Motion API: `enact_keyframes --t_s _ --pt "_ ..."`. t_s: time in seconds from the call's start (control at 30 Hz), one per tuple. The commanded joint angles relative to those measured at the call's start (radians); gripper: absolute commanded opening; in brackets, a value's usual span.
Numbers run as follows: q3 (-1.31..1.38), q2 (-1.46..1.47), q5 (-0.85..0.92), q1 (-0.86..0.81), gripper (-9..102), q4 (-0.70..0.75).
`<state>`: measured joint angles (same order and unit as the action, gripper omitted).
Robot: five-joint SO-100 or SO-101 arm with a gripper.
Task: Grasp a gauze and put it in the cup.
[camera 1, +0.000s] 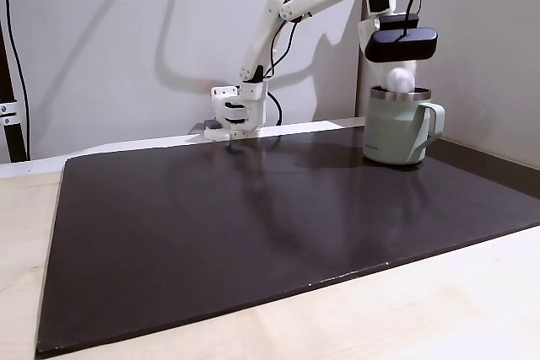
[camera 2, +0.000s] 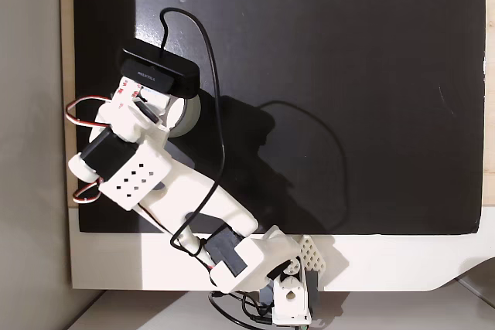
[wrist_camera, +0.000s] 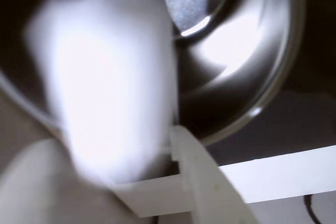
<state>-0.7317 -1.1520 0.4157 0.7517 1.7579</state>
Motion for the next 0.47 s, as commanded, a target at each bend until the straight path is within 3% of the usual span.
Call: enact_keyframes --t_s 0.0,0.43 --pt "0.054 -0.012 -0.011 -0.021 40 -0.005" --pt "0.041 -0.041 -0.008 -0.028 40 -0.003"
